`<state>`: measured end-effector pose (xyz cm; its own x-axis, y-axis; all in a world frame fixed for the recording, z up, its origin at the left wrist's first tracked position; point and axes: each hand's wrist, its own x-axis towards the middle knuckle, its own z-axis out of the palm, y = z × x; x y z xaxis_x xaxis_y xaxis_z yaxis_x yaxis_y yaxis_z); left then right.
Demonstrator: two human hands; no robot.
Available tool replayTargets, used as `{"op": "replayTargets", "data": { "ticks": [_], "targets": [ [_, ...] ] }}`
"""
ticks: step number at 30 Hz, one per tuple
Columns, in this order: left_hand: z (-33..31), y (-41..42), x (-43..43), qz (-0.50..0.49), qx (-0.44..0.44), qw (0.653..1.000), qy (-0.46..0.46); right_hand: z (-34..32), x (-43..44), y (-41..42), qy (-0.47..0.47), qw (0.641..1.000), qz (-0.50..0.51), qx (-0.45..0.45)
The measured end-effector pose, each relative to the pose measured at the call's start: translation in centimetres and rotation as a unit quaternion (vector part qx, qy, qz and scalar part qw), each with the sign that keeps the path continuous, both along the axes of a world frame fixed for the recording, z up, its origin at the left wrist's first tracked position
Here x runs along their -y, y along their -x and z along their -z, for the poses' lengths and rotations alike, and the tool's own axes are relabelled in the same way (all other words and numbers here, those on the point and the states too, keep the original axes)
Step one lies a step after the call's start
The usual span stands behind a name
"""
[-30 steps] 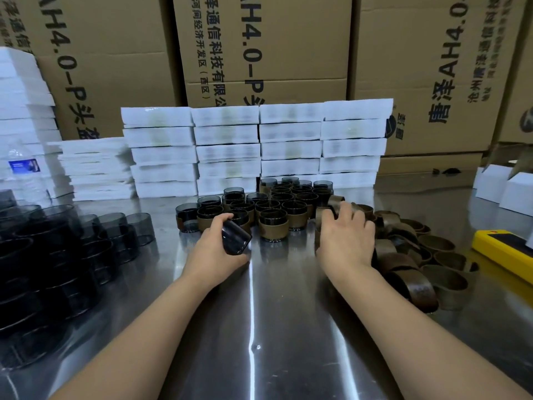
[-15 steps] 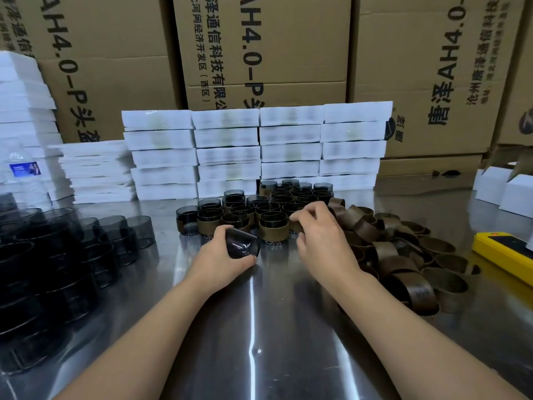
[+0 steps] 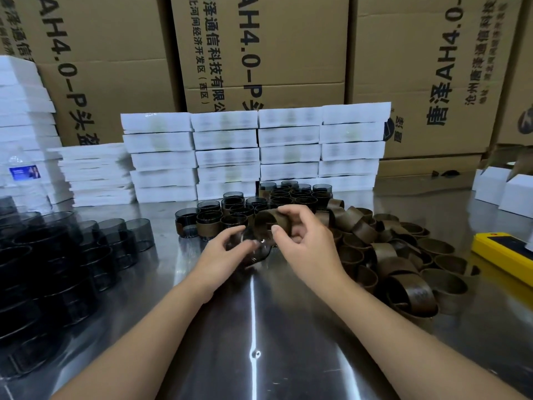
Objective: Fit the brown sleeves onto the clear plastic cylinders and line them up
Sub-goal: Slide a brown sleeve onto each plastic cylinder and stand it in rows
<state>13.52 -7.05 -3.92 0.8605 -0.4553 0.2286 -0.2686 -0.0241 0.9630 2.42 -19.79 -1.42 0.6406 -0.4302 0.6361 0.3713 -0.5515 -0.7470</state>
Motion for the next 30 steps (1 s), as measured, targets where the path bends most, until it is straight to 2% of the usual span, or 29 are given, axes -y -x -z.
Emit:
{"op": "replayTargets", "data": {
  "ticks": [2, 4, 7, 14, 21, 30],
  "targets": [
    [-0.26, 0.33, -0.03, 0.043, -0.09, 0.993, 0.058, -0.08, -0.22, -0.31, -0.111, 0.992, -0.052, -0.006],
    [-0.32, 0.53, -0.07, 0.074, -0.141, 0.984, 0.079, -0.27, -0.26, -0.43, -0.204, 0.975, -0.09, -0.011],
    [-0.41, 0.52, -0.09, 0.097, -0.186, 0.974, 0.09, -0.54, 0.01, -0.31, -0.25, 0.963, -0.098, -0.032],
    [-0.87, 0.33, -0.25, 0.133, -0.225, 0.961, 0.091, -0.37, 0.04, 0.03, -0.222, 0.966, -0.085, -0.107],
    [-0.73, 0.16, -0.39, 0.163, -0.181, 0.968, 0.058, -0.09, 0.08, -0.03, -0.197, 0.97, -0.099, -0.105],
    [-0.7, -0.09, -0.41, 0.162, -0.188, 0.967, 0.057, 0.1, 0.36, -0.07, -0.163, 0.976, -0.105, -0.099]
  ]
}}
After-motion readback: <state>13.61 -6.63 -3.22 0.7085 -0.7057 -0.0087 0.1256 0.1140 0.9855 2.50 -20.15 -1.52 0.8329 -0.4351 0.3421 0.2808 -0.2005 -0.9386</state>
